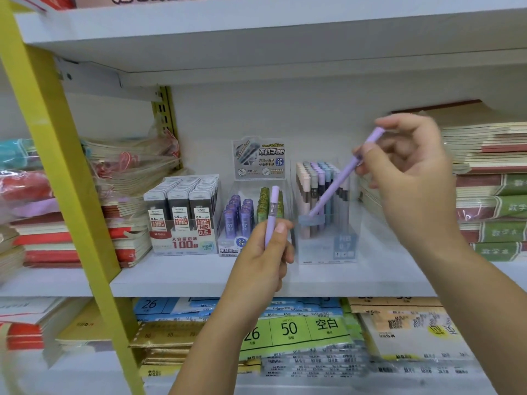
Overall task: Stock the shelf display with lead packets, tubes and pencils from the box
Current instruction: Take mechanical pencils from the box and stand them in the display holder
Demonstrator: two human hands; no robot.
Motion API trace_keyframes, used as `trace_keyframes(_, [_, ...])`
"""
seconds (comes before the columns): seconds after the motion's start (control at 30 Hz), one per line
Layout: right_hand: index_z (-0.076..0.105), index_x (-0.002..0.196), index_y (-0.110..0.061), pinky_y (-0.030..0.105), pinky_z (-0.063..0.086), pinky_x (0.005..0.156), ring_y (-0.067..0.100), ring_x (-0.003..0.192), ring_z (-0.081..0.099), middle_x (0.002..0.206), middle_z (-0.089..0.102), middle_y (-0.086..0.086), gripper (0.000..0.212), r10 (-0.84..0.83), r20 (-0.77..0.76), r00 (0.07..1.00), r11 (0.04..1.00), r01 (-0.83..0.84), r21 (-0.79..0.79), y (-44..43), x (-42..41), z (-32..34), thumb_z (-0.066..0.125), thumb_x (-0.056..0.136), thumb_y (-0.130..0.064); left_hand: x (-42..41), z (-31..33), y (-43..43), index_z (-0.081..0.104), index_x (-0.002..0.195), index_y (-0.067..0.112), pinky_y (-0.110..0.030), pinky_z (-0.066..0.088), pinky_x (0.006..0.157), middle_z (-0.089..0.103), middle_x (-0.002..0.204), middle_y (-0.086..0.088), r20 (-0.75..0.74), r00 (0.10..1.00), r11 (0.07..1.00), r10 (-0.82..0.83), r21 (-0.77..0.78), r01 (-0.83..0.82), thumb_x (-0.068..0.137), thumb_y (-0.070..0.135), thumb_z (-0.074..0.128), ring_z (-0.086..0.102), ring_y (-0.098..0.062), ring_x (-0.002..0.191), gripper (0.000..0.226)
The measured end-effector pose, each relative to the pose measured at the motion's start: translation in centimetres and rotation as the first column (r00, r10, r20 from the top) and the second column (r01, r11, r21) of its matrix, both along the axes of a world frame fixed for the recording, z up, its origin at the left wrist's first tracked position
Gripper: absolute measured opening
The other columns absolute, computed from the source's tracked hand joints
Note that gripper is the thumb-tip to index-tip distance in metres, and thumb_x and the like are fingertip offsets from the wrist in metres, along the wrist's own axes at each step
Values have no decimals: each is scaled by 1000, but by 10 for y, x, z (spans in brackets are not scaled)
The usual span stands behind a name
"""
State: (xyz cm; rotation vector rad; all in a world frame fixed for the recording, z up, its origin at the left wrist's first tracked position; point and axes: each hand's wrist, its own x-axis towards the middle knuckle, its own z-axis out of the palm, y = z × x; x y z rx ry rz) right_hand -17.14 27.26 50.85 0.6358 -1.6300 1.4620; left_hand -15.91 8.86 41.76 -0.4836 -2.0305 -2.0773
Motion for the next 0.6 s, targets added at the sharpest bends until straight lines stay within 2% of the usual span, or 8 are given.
trace_keyframes(0.1, [51,108,-27,27,53,66,16,82,64,90,63,0,24,-143,-100,985,975,158,155,8,-6,-3,60,93,-10,-1,0,0,62,95,35,-17,29,43,53,67,12,-9,999,999,31,-23,-31,104,42,42,32,-4,46,23])
trace_keyframes(0.2, [52,109,-29,31,53,67,7,82,62,91,63,-8,25,-228,-88,970,910,244,335,9,-13,-10,61,93,-13,-1,0,1,61,94,36,-17,30,44,53,67,12,-14,999,998,47,-42,-47,104,41,42,33,-5,46,23])
trace_keyframes(0.27, [53,108,-31,28,53,69,3,82,62,89,63,-13,24,-241,-65,968,875,246,417,6,-16,-15,62,92,-15,-1,-1,1,61,94,37,-18,31,44,54,67,11,-18,998,996,56,-62,-57,104,40,42,34,-5,46,21])
trace_keyframes(0.33, [54,105,-33,24,51,70,2,81,61,86,63,-16,22,-222,-41,974,866,216,451,4,-17,-18,62,92,-17,-2,-2,1,60,93,38,-18,31,45,54,68,11,-21,998,995,66,-74,-68,104,40,44,35,-5,47,20])
trace_keyframes(0.43, [57,101,-30,24,50,71,7,78,63,83,64,-13,14,-176,4,984,886,157,437,2,-17,-19,61,91,-21,-2,-2,1,60,92,39,-21,32,49,55,69,11,-25,996,992,81,-95,-83,103,41,46,36,-5,49,18])
trace_keyframes(0.6, [58,102,-30,21,50,68,7,76,62,81,64,-11,17,-178,29,984,887,148,438,3,-17,-17,63,90,-19,-1,-2,-1,58,87,37,-21,31,48,54,69,10,-23,997,993,80,-88,-82,102,41,48,35,-6,49,18])
